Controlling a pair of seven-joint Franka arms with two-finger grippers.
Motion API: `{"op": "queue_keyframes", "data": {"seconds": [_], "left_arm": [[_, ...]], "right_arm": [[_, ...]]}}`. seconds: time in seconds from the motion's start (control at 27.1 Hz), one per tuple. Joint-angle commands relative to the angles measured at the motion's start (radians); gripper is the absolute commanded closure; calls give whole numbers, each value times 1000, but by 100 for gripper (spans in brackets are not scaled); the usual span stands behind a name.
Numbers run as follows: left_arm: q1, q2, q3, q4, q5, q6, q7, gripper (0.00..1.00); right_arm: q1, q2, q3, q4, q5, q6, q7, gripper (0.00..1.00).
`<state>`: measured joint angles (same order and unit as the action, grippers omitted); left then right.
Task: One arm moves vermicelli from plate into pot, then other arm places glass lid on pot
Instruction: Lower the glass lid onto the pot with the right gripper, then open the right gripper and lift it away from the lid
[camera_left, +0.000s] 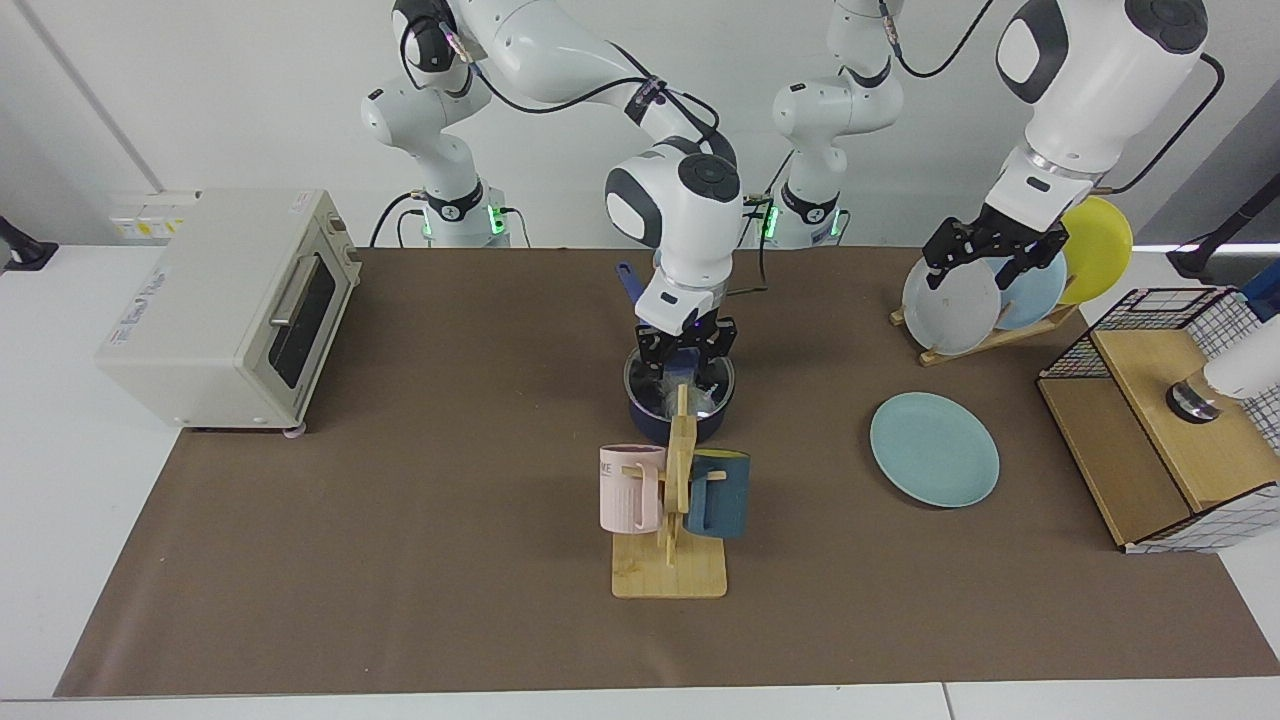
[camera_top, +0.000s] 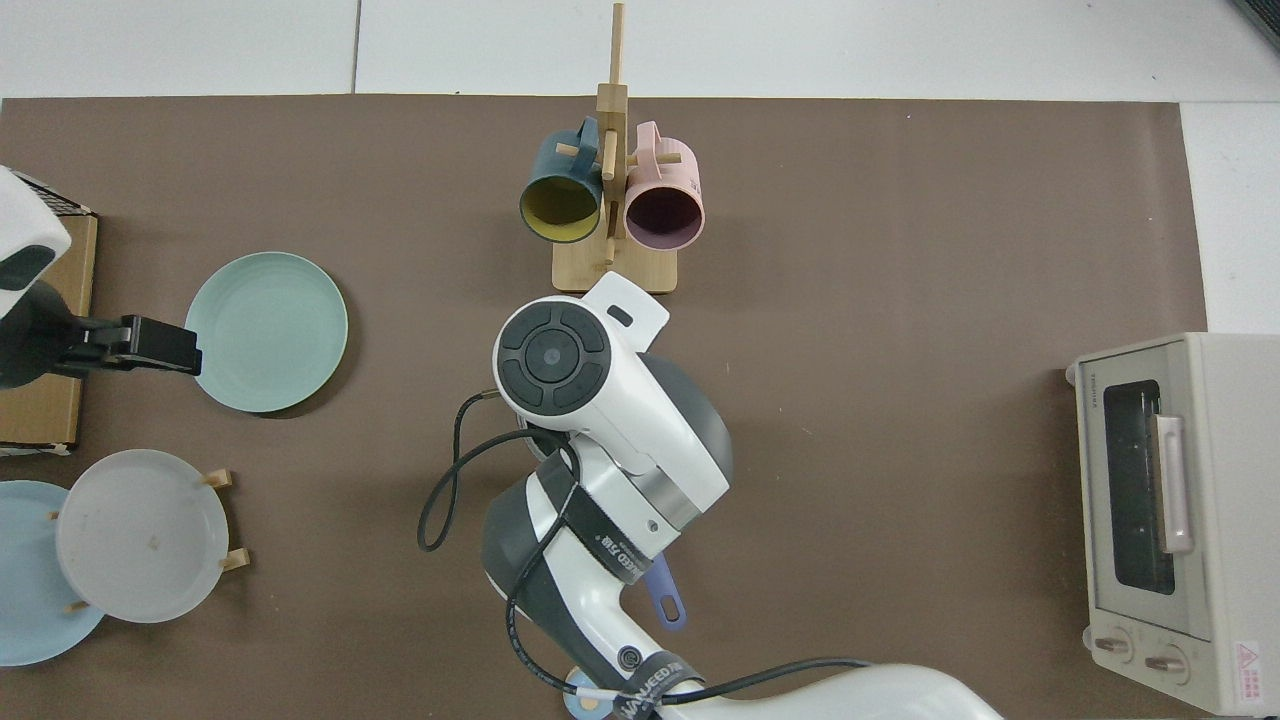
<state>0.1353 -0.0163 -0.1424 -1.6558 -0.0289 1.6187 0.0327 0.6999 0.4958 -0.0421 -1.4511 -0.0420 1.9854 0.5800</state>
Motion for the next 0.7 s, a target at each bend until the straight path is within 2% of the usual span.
{"op": "queue_keyframes", "data": {"seconds": [0.0,0.26,0.48,0.67], "left_arm": [[-11,-8,9,-1,-6,4,3,0],[-11,-8,9,-1,-6,6,3,0],[-11,-10,9,-1,-6,6,3,0],[-11,-10,9,-1,-6,4,3,0]], "right_arm": [[-5,6,4,20,27,-30,-19,2],[0,9,2,41,25,-43,-3,1],[-23,-6,-18,121,24,-154,1,1],[-49,-103,-61,124,28,-181,-11,1]]}}
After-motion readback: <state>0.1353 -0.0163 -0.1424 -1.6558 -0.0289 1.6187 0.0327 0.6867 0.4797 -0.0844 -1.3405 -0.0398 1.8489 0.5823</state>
